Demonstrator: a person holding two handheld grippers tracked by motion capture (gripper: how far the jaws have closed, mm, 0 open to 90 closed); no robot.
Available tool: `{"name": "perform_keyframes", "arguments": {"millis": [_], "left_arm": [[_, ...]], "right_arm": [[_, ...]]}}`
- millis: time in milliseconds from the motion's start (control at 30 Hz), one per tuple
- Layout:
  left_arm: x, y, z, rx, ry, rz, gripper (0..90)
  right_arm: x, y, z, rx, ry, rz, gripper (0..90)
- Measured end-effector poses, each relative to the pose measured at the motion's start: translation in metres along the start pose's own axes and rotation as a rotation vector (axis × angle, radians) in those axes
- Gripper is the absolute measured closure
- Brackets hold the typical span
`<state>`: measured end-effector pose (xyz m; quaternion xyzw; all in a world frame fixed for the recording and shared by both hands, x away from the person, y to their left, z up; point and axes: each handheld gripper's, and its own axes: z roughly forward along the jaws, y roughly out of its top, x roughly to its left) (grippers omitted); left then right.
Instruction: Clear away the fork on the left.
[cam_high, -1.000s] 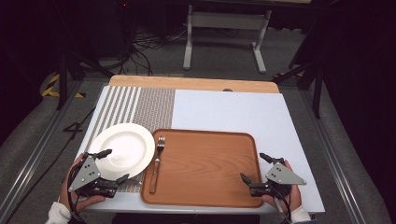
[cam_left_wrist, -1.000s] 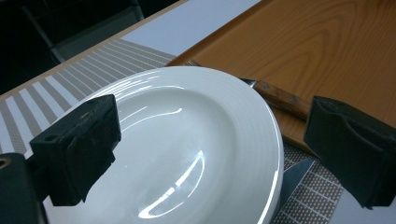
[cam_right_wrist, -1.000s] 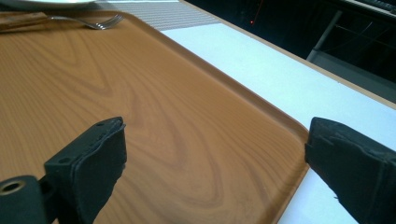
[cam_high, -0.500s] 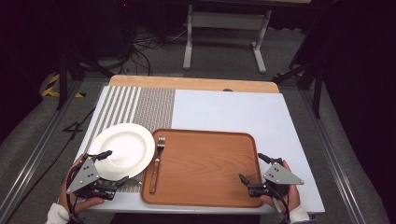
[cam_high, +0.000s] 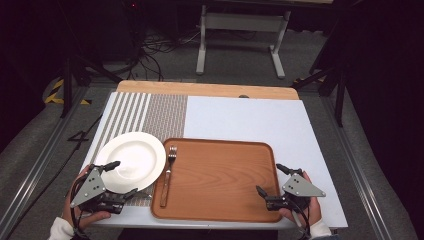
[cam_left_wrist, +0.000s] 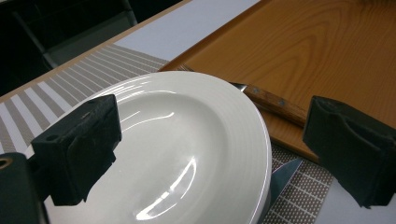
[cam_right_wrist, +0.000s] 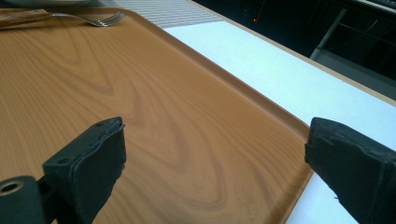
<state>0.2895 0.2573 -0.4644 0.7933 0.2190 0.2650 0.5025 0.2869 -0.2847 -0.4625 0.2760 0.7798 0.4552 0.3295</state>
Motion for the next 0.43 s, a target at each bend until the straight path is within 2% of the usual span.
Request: {"name": "perform_keyframes", "arguments": {"millis": [200,300,433], "left_arm": [[-0.0002,0.0008,-0.0004,0.001,-0.008,0.000,5.7],[-0.0007,0.0012,-0.0019,-0.002,-0.014,-0.001,7.0],[-0.0006,0.0013,-0.0013,0.001,-0.016,-0.005,6.9]], "right_arm": [[-0.0020,-0.0013,0.0007,0.001,-0.006,0.005,6.3],[-0.0030,-0.0018,0.0008,-0.007,0.011,0.023,6.0],[-0.0027,-0.0011,0.0014,-0.007,0.009,0.021,6.0]]}}
